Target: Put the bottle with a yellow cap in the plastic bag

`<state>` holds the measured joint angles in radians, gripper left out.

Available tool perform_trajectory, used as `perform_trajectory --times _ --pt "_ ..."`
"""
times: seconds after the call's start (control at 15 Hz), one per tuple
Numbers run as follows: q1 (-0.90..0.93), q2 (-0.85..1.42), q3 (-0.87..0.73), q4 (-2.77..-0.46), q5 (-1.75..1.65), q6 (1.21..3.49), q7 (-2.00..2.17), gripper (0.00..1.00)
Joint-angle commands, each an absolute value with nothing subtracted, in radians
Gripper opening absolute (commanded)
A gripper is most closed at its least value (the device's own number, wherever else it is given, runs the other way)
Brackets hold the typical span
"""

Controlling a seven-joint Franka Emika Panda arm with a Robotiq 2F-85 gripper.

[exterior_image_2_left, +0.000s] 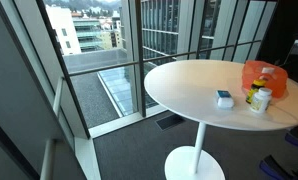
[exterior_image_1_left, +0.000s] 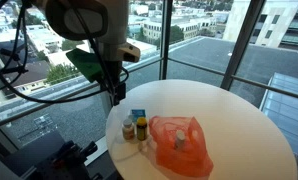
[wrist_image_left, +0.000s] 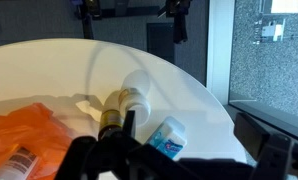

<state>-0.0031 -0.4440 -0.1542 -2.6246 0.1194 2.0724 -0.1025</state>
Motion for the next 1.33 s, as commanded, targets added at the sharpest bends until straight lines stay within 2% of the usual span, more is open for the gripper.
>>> perform_trajectory --times 0.0,0.53,1.27 --pt "-0.022 -0.443 -0.136 -2.623 0.128 2.07 -0.11 1.0" --pt "-0.04 -0.385 -0.125 -2.575 0.104 2.114 -0.084 1.0" --pt "-0.112 -0.129 -0.093 -2.474 -0.051 2.293 0.139 1.0"
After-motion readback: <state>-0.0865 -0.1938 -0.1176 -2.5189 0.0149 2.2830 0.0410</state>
